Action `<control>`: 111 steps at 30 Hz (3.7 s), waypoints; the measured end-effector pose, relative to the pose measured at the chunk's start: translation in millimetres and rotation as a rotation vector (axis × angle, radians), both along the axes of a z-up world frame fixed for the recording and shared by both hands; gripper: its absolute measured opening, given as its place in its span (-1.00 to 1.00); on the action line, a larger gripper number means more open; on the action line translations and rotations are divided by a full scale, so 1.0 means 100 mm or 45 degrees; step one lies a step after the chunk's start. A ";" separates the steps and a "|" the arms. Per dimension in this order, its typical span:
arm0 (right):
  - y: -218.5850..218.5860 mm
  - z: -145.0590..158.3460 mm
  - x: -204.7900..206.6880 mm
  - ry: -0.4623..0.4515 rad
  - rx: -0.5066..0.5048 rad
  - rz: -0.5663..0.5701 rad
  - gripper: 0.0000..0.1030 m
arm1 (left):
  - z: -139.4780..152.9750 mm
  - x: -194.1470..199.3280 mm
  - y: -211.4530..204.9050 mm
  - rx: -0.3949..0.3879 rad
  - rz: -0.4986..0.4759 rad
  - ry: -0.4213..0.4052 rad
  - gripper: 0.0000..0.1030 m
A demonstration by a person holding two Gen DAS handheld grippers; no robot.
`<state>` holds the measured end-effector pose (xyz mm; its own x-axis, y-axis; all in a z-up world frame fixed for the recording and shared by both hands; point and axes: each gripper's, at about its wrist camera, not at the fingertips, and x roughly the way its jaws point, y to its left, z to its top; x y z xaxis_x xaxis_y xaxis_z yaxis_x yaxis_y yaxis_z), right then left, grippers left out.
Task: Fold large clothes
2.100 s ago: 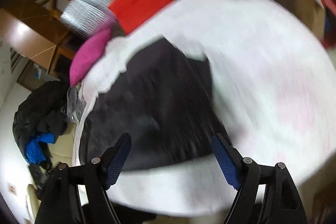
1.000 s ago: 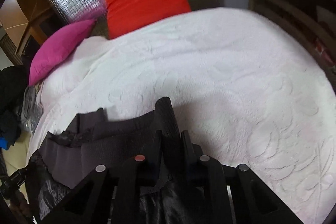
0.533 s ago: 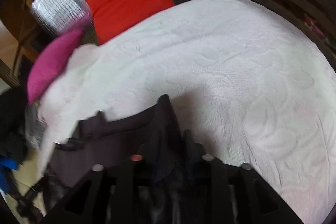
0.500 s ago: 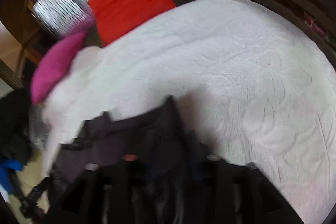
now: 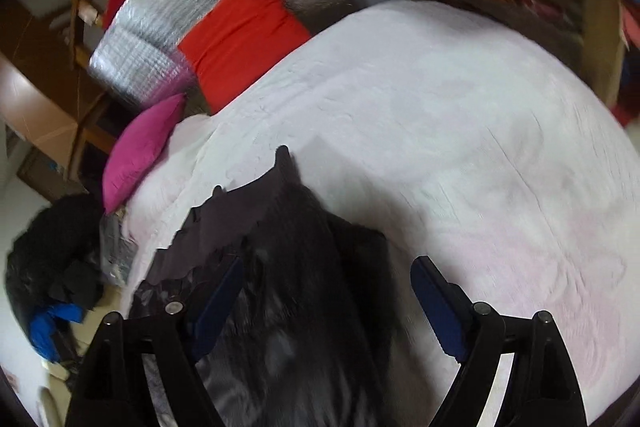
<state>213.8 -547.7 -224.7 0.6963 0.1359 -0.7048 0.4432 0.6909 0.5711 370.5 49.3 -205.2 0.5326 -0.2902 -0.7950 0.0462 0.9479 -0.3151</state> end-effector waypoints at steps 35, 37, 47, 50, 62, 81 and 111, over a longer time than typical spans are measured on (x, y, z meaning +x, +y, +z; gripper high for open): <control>0.10 -0.21 -0.08 -0.007 0.058 0.023 0.66 | -0.05 -0.12 0.10 -0.029 0.019 -0.012 0.35; 0.03 -0.23 -0.10 -0.024 0.126 0.005 0.66 | -0.06 -0.10 0.12 -0.086 0.018 0.009 0.51; -0.16 -0.61 -0.06 0.025 0.373 0.047 0.66 | -0.45 0.11 0.10 -0.345 -0.071 0.259 0.56; -0.20 -0.71 -0.03 0.020 0.442 0.094 0.66 | -0.48 0.17 0.03 -0.373 -0.144 0.280 0.69; -0.20 -0.98 0.21 -0.040 0.593 0.282 0.82 | -0.73 0.41 -0.33 -0.415 -0.415 0.388 0.77; 0.65 -0.87 0.75 0.032 0.487 0.568 0.62 | -0.61 0.41 -0.79 -0.411 -0.544 0.295 0.52; 0.34 -0.64 0.31 0.157 0.361 0.270 0.38 | -0.31 0.10 -0.65 -0.093 -0.251 0.268 0.43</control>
<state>244.7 -513.6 -288.8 0.5439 0.4701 -0.6952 0.3846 0.5967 0.7043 380.7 -15.7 -236.6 0.2857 -0.4319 -0.8554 0.1533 0.9018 -0.4041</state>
